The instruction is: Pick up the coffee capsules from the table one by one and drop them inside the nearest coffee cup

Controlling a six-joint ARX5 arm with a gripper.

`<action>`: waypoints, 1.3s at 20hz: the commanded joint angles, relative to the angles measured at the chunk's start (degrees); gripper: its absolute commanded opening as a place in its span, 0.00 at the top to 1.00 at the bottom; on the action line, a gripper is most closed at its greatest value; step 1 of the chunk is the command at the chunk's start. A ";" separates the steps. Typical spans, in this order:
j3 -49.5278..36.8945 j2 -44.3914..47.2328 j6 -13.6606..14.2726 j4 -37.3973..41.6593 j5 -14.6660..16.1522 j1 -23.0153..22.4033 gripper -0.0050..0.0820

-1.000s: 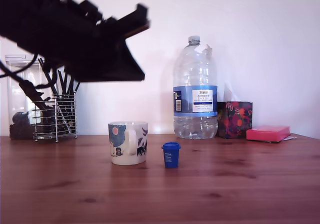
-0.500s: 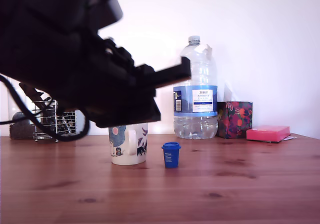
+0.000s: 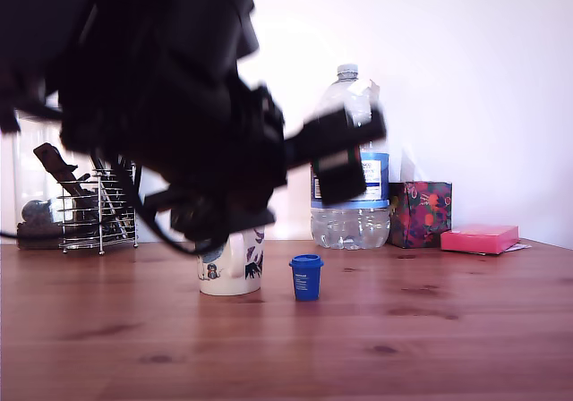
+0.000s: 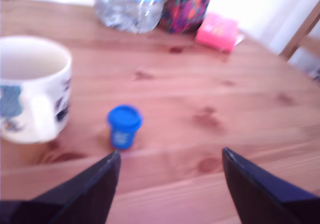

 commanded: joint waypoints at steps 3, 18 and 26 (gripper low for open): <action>2.16 4.72 -0.46 0.42 -1.90 -0.39 0.20; 10.16 9.20 -0.52 -9.20 4.26 3.96 0.20; 10.88 11.23 0.28 -8.72 9.14 6.45 0.20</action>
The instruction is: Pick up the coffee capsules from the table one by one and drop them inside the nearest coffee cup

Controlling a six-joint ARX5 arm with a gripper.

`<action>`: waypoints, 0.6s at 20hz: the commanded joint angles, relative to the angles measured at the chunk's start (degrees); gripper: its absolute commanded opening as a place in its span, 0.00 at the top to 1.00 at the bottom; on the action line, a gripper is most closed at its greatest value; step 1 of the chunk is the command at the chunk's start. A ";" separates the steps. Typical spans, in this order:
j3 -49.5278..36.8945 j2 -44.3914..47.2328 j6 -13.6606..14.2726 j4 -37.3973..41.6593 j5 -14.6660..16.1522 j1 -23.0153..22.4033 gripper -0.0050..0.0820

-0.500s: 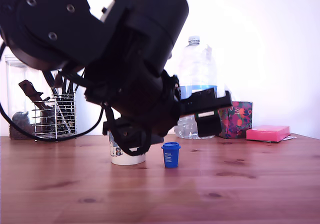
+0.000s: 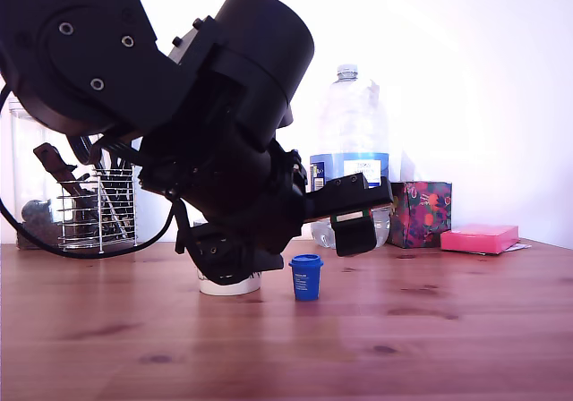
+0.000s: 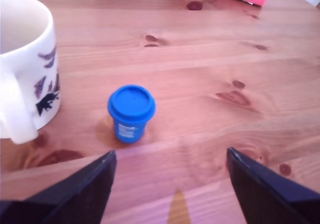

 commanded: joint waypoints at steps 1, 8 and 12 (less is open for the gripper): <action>0.96 3.10 0.52 0.52 0.76 0.37 0.20; 3.65 5.18 2.19 0.15 4.57 2.23 0.20; 4.24 5.70 2.19 -0.94 6.82 3.69 0.20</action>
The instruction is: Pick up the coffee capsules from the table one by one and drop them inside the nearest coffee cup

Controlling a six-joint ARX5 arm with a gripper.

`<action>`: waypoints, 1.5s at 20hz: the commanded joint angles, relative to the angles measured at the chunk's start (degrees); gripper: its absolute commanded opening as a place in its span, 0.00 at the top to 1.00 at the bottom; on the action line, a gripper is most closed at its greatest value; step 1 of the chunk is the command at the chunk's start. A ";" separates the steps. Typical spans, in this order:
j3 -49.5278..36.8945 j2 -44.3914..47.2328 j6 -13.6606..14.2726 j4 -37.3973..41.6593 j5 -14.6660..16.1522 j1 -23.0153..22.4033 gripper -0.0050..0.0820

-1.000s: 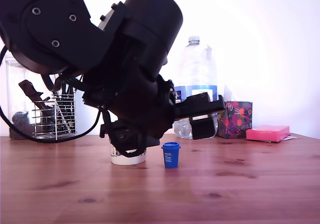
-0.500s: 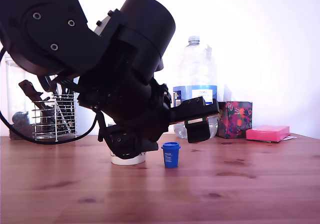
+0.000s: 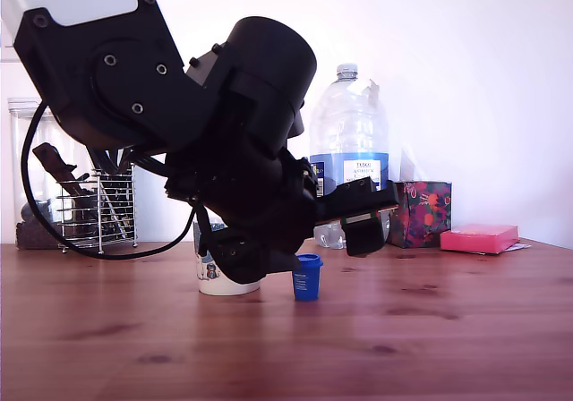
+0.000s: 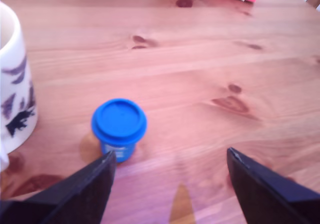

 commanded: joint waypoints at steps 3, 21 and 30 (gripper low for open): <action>1.40 2.40 0.24 -2.99 1.53 1.05 0.20; 12.48 7.78 -1.22 -15.43 4.83 5.29 0.21; 13.86 8.22 -1.27 -17.05 5.01 6.27 0.32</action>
